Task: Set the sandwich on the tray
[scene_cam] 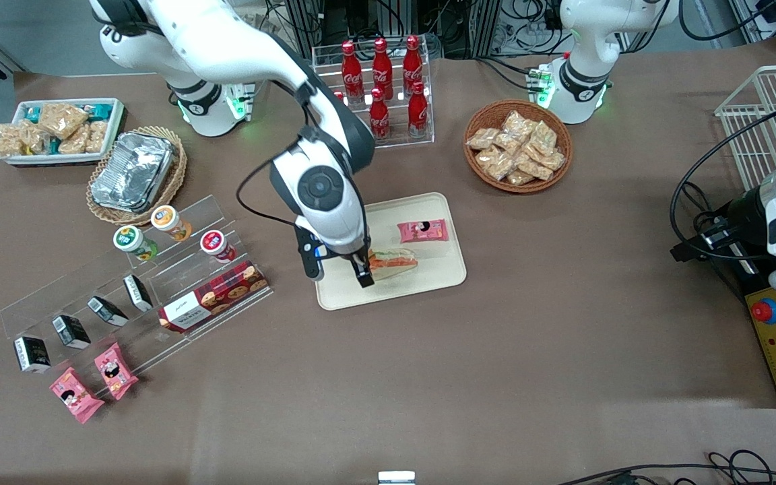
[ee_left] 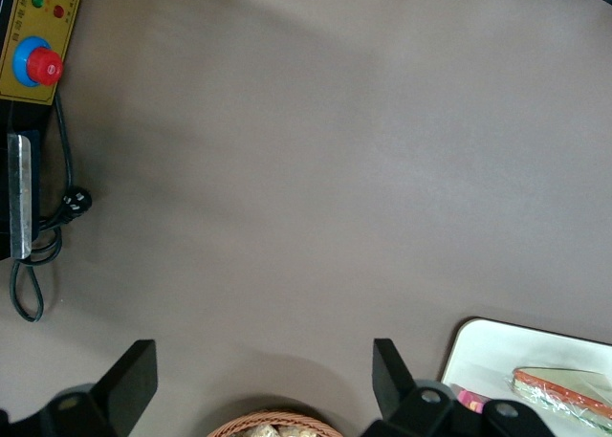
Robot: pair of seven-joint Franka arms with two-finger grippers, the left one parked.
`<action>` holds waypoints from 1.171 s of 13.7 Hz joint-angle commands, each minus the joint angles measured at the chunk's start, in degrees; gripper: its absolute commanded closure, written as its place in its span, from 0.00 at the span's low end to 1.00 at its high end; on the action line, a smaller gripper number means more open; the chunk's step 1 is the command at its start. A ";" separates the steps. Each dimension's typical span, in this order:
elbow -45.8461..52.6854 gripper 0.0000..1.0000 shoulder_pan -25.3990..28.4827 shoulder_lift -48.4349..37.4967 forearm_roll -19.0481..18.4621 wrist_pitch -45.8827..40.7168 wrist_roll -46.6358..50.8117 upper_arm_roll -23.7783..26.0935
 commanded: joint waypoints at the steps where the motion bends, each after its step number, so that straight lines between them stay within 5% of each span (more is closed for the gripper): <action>1: -1.19 0.01 -0.93 -7.04 1.61 -4.40 -8.74 0.18; 6: -1.36 0.00 -7.07 -20.31 0.48 -18.44 -38.14 0.18; 9: -2.15 0.00 -11.82 -26.12 -6.71 -24.17 -59.60 0.53; 11: -2.24 0.00 -17.34 -27.36 -10.85 -24.19 -71.56 2.54; 16: -2.07 0.00 -32.20 -27.54 -13.85 -20.94 -94.61 6.86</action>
